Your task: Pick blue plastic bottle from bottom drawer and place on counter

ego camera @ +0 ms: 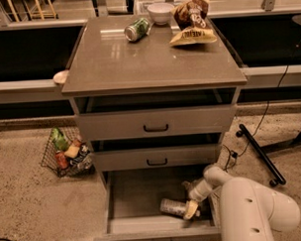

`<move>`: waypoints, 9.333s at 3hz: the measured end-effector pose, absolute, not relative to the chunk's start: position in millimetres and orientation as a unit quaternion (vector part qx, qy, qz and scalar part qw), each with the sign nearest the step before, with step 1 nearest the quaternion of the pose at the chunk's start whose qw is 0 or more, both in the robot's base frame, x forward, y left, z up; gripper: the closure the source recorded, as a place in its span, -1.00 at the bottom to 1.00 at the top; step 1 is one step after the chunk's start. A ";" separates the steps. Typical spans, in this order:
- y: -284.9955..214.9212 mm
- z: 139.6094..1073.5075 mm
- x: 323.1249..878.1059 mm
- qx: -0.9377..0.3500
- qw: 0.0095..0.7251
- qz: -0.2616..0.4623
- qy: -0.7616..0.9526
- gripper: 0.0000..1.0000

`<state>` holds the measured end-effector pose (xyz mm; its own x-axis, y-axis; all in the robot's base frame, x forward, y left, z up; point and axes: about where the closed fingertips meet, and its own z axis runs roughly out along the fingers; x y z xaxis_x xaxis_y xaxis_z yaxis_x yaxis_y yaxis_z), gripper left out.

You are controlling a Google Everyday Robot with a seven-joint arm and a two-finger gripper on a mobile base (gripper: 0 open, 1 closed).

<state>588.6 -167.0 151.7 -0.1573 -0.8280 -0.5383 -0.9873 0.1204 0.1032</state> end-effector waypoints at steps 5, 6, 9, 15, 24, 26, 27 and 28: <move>-156.6 115.3 589.3 -0.631 0.163 0.207 0.729 0.29; -155.1 135.4 587.0 -0.639 0.178 0.196 0.722 0.76; -145.1 229.5 551.9 -0.673 0.252 0.189 0.669 1.00; -103.2 403.0 502.1 -0.808 0.265 0.116 0.513 1.00; -133.2 751.7 534.7 -0.866 0.361 -0.107 0.329 1.00; -130.9 804.1 553.4 -0.874 0.355 -0.128 0.307 1.00; -126.7 811.1 558.9 -0.872 0.360 -0.131 0.305 1.00; -121.7 848.6 581.7 -0.864 0.374 -0.147 0.304 1.00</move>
Offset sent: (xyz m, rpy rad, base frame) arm 0.0058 0.0030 -0.0423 -0.0400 -0.0010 0.0016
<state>581.7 -121.7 848.6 0.7717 -0.6354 0.0270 -0.4154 -0.5356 -0.7352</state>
